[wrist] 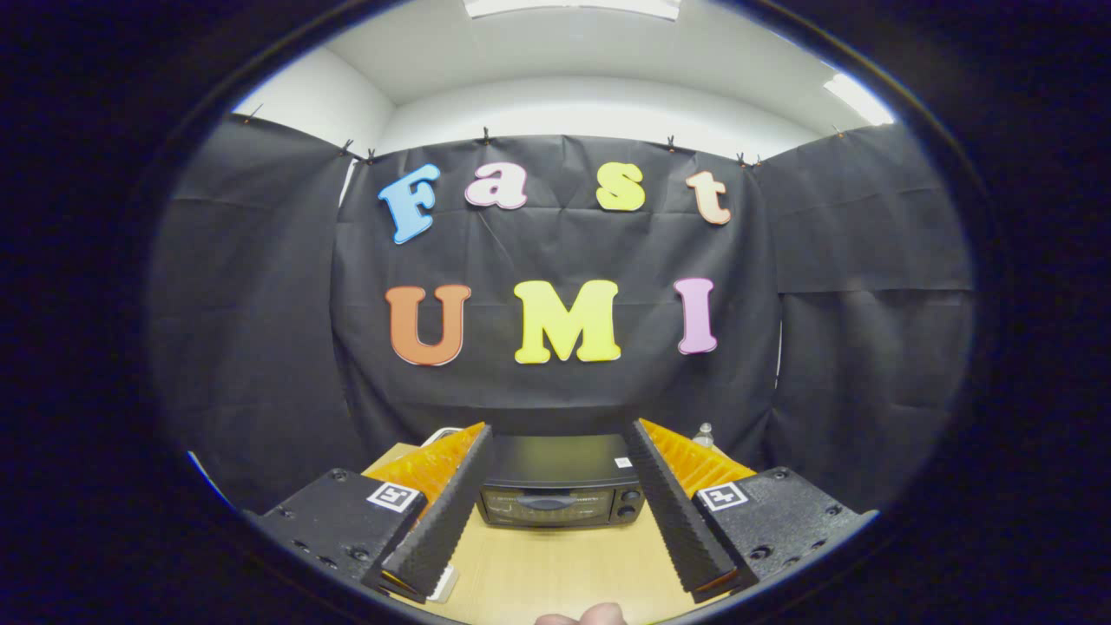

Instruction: Open the toaster oven, put the food inside, and close the toaster oven door.

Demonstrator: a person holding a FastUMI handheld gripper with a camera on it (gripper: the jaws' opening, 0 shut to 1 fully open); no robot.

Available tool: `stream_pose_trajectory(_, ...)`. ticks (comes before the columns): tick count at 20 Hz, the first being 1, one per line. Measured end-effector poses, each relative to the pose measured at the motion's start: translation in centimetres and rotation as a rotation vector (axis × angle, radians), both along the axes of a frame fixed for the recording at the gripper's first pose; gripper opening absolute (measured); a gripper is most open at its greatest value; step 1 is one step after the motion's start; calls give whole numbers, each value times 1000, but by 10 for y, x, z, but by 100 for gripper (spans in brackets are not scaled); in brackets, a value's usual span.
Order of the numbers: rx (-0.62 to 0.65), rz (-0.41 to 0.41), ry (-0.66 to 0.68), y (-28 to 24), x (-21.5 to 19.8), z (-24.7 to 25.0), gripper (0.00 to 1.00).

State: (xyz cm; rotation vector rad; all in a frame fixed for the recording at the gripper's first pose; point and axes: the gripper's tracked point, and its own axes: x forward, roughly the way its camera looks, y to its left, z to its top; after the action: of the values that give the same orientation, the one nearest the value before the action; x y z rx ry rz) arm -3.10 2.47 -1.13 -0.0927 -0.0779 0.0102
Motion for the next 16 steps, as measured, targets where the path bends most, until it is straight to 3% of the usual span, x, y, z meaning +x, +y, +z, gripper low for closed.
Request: stream_pose_trajectory(16,1,65,25,34,-1,-17,100)
